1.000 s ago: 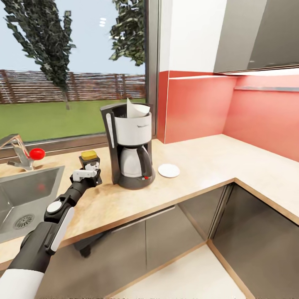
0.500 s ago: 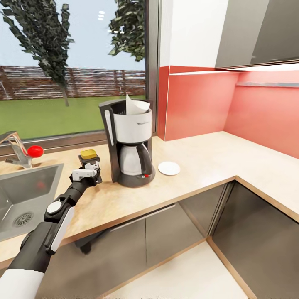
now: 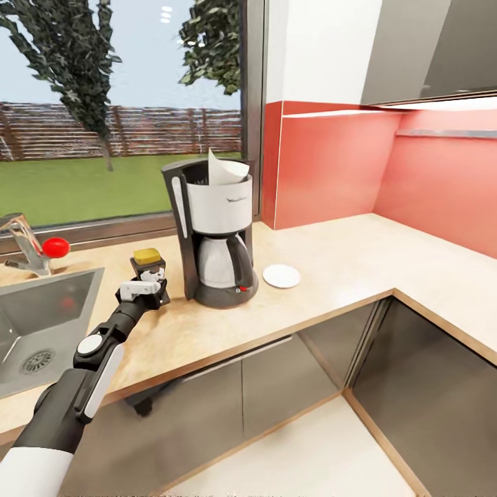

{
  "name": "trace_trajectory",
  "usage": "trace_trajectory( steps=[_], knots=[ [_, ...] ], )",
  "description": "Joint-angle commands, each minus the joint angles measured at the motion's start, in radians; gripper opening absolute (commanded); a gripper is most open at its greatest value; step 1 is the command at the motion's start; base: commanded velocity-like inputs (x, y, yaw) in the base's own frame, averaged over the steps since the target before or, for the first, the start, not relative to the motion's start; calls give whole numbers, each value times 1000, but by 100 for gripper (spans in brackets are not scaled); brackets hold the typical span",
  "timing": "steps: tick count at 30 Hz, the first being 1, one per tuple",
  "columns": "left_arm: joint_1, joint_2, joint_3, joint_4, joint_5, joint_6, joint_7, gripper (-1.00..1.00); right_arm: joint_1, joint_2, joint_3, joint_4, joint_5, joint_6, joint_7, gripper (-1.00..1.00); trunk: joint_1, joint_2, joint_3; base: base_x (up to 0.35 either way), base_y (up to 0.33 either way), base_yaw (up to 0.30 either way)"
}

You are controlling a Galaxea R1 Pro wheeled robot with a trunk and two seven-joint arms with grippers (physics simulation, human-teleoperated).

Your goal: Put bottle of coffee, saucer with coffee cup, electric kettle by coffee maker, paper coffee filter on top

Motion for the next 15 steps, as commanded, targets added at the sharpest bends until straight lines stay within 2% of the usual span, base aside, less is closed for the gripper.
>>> trace_trajectory(
  steps=[1, 15],
  knots=[
    [-1, 1, -1, -1, 11, 6, -2, -100, -1, 0, -5, 1, -4, -2, 9, 100, 0, -1, -3, 0, 0, 0],
    [-1, 0, -1, -1, 11, 6, -2, -100, -1, 0, -5, 1, -4, -2, 9, 100, 0, -1, -24, 0, 0, 0]
  ],
)
